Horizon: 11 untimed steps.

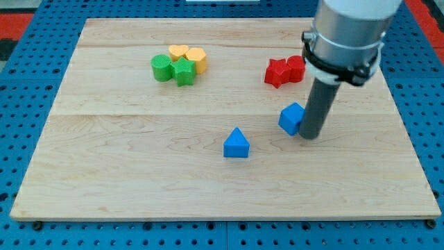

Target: Slide blue cube towards red star

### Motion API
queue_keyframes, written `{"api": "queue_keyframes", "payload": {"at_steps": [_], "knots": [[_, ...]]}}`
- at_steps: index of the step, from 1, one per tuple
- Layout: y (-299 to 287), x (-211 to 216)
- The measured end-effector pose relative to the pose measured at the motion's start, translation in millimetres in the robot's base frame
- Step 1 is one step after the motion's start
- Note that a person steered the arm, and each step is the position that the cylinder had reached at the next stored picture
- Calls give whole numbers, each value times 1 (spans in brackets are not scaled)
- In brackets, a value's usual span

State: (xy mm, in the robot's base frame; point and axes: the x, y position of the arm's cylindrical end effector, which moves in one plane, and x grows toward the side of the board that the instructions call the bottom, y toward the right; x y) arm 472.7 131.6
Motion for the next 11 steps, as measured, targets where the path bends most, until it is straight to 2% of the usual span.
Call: {"api": "queue_keyframes", "payload": {"at_steps": [1, 5, 8, 9, 10, 11], "knots": [[0, -27], [-22, 6], [-22, -38], [-23, -22], [-52, -11], [-68, -33]]}}
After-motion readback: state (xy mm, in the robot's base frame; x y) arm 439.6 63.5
